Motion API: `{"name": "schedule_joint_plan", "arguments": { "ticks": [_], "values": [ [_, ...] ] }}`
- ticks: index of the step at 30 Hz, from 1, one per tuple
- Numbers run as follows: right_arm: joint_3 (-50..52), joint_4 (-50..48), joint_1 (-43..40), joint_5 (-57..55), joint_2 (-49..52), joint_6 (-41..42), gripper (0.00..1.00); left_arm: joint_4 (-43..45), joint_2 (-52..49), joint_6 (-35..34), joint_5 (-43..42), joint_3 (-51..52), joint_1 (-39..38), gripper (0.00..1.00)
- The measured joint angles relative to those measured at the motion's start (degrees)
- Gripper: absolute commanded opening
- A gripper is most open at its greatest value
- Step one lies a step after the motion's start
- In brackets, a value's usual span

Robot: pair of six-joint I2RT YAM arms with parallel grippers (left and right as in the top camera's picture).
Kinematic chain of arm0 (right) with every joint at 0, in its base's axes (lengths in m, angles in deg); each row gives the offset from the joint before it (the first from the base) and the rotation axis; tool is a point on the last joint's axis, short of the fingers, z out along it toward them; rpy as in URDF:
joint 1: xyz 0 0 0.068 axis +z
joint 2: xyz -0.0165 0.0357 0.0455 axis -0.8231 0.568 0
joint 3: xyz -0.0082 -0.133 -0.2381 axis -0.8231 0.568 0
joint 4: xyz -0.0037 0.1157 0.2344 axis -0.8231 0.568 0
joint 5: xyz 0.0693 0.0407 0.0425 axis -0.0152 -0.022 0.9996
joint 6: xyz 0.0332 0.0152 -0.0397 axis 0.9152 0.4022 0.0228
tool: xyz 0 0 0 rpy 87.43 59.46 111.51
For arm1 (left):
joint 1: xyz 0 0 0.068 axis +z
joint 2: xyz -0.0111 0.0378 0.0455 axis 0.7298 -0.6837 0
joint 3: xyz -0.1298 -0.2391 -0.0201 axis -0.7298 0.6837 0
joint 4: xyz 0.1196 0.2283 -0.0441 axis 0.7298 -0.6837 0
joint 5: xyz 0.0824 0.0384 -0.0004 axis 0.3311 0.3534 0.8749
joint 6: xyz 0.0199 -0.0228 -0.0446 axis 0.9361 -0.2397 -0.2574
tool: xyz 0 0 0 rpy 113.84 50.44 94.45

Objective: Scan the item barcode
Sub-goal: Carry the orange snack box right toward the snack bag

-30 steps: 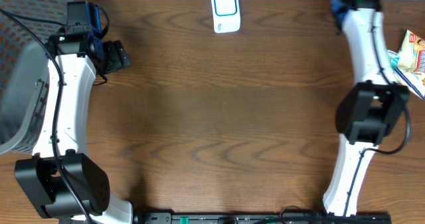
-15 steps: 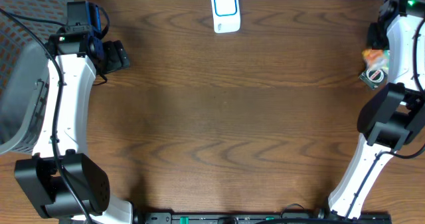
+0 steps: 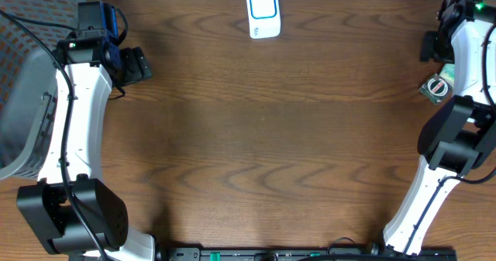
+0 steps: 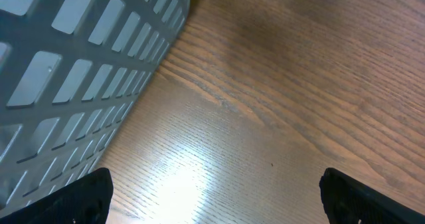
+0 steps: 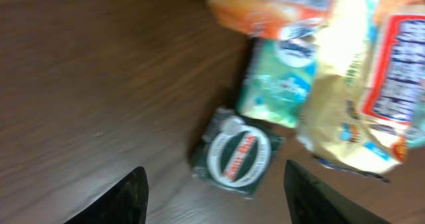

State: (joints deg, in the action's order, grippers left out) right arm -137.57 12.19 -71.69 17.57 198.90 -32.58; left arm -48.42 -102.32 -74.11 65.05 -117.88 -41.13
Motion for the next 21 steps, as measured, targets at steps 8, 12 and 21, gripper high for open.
{"name": "schedule_joint_plan", "arguments": {
  "ticks": [8,12,21],
  "values": [
    [0.13,2.62,4.7,9.9,-3.87,0.15,0.69,-0.02,0.0,0.0,0.0,0.0,0.0,0.98],
    [0.13,3.87,7.54,17.88,-7.63,-1.14,0.99,0.0,0.0,0.0,0.0,0.0,0.0,0.98],
    [0.13,8.17,13.81,33.11,-12.2,-9.53,0.99,-0.02,0.0,0.0,0.0,0.0,0.0,0.97]
  ]
}}
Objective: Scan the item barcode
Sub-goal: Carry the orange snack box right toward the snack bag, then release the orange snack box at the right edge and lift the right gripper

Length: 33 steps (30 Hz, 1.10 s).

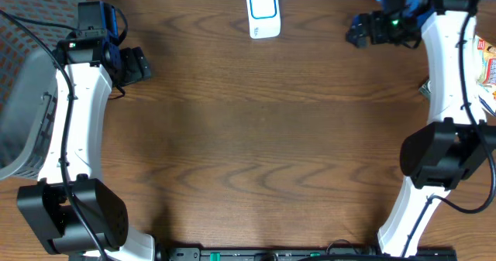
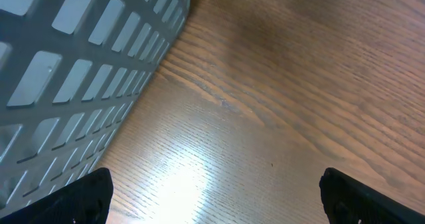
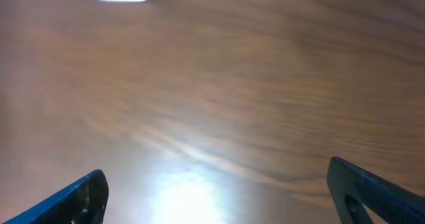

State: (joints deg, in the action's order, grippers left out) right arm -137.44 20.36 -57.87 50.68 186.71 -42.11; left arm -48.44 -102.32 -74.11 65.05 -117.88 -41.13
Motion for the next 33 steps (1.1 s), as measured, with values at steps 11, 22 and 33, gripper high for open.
{"name": "schedule_joint_plan", "arguments": {
  "ticks": [11,22,33],
  "values": [
    [0.11,6.95,-0.24,3.04,-7.23,-2.43,0.99,0.0,0.0,0.0,0.0,0.0,0.0,0.97],
    [2.54,9.81,-4.31,-2.4,-17.66,-0.96,0.99,0.02,0.0,0.0,0.0,0.0,0.0,0.97],
    [38.53,-12.83,-4.48,-14.45,-41.59,12.59,0.99,0.04,0.0,0.0,-0.02,0.0,0.0,0.98]
  ]
}}
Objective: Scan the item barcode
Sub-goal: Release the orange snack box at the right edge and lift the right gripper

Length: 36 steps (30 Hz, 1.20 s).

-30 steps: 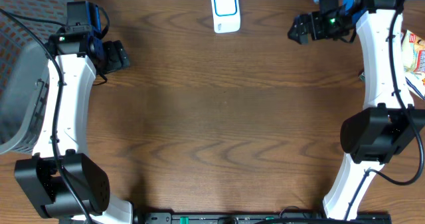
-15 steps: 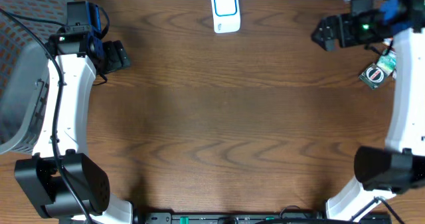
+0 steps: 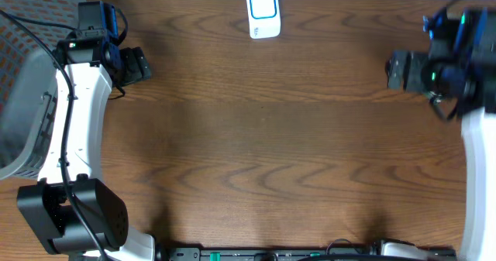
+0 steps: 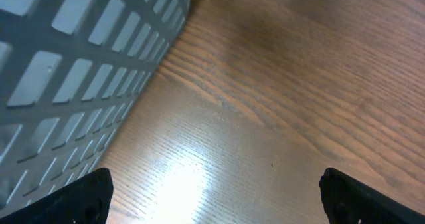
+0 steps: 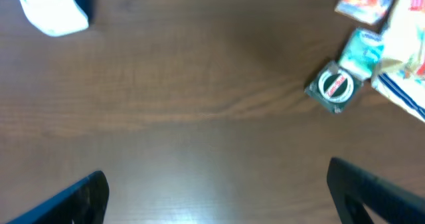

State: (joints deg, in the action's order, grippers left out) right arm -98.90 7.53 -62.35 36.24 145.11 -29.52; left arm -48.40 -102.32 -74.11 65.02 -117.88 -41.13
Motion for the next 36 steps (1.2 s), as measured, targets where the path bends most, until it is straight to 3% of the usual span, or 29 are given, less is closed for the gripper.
{"name": "schedule_joint_plan", "arguments": {
  "ticks": [5,10,19,30,36],
  "values": [
    [16.63,-9.57,0.0,-1.66,-12.44,8.41,0.99,-0.02,0.0,0.0,-0.02,0.0,0.0,0.97],
    [26.86,-11.15,0.02,-2.01,-16.79,17.09,0.99,-0.02,0.0,0.0,0.02,0.0,0.0,0.98],
    [32.92,-9.16,0.02,-1.75,-16.76,21.9,0.99,-0.02,0.0,0.0,0.02,0.0,0.0,0.97],
    [33.83,0.44,0.0,-3.76,-16.76,22.21,0.99,-0.02,0.0,0.0,0.02,0.0,0.0,0.97],
    [33.83,1.07,0.0,-5.16,-16.76,22.21,0.99,-0.02,0.0,0.0,0.02,0.0,0.0,0.97]
  ]
}}
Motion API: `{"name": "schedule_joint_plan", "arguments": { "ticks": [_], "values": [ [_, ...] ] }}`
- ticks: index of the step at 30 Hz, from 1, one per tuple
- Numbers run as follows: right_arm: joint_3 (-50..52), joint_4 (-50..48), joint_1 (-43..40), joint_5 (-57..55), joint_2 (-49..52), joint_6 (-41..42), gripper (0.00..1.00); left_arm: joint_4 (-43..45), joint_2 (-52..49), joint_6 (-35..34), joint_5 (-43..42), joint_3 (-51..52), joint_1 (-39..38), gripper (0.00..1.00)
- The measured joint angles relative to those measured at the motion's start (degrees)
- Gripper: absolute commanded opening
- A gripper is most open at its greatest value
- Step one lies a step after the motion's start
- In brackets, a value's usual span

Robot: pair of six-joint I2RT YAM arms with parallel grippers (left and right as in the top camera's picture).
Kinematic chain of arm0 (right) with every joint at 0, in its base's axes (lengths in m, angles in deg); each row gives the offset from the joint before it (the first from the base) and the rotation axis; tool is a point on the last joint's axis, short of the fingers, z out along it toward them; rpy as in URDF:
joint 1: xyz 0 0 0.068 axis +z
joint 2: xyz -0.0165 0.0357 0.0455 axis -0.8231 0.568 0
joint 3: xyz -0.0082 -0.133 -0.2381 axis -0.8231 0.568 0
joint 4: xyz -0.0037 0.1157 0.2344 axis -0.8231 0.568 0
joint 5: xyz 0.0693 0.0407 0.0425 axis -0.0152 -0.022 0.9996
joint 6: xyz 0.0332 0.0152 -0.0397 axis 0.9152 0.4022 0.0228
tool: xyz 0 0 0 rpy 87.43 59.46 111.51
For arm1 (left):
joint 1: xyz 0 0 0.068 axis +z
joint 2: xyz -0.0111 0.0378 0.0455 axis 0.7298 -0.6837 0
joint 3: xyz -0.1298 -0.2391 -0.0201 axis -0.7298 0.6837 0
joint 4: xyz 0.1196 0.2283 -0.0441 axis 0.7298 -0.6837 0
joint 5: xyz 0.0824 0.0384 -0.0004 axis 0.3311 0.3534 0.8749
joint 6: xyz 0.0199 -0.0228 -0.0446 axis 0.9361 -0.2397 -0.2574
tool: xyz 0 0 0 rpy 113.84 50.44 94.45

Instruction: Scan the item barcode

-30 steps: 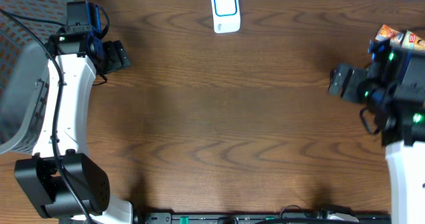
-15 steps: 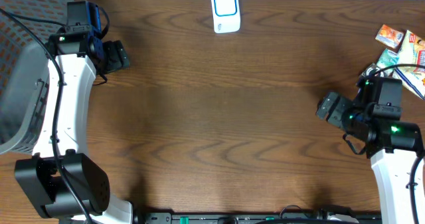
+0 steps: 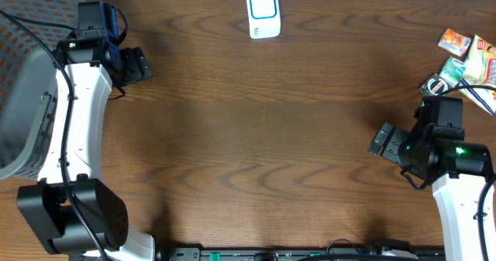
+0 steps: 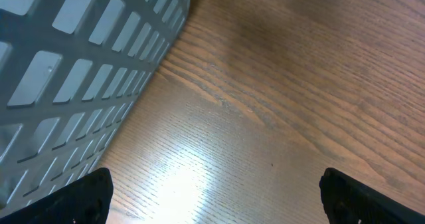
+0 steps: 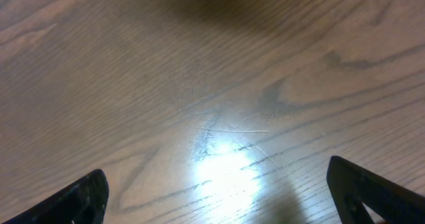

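A white scanner with a blue-framed window (image 3: 263,12) stands at the table's far edge, middle. Small packets lie at the far right: an orange one (image 3: 453,40), a green one (image 3: 452,66), a round green-and-red tin (image 3: 435,85) and a yellow bag (image 3: 482,60). My right gripper (image 3: 381,143) hovers open over bare wood at the right, well in front of the packets; its wrist view shows only its fingertips (image 5: 86,196) and table. My left gripper (image 3: 142,64) is open at the far left beside the basket, empty.
A grey slatted basket (image 3: 27,75) fills the left edge, and its wall (image 4: 80,58) is close to the left gripper. The table is brown wood (image 3: 256,137).
My right arm has moved from the far right side of the table, level with the packets, nearer and lower to the front right. The left arm is unchanged.
My right gripper was open over the packets at the far right edge. Then it was near the scanner at the far edge, then high over the right side with the packets in its view. Now it is low at the front right, empty. The left arm stayed put.
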State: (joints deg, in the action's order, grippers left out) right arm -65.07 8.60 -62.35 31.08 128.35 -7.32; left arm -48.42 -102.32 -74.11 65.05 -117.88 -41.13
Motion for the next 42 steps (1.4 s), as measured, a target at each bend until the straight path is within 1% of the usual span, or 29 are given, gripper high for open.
{"name": "schedule_joint_plan", "arguments": {
  "ticks": [10,15,20,25,29,36,42],
  "values": [
    [0.04,-1.42,0.37,-0.52,0.0,-0.07,0.99,0.0,0.0,0.0,0.0,0.0,0.0,0.97],
    [1.53,-6.29,2.34,-0.68,-0.09,-1.84,0.99,0.0,0.0,0.0,0.0,0.0,0.0,0.98],
    [6.84,-13.73,5.35,-0.63,-2.49,-3.45,0.99,0.0,0.0,0.0,0.0,0.0,0.0,0.98],
    [13.55,-21.35,6.62,-0.68,-7.54,-4.22,0.99,0.0,0.0,0.0,0.0,0.0,0.0,0.98],
    [18.69,-26.86,6.62,-0.22,-12.46,-6.34,0.99,0.0,0.0,0.0,0.02,0.0,0.0,0.97],
    [26.77,-34.95,6.62,0.81,-25.14,-8.15,0.99,0.0,0.0,0.0,0.02,0.0,0.0,0.97],
    [34.56,-38.99,6.62,1.31,-35.3,-9.31,0.99,0.0,0.0,0.0,0.0,0.0,0.0,0.98]
  ]
}}
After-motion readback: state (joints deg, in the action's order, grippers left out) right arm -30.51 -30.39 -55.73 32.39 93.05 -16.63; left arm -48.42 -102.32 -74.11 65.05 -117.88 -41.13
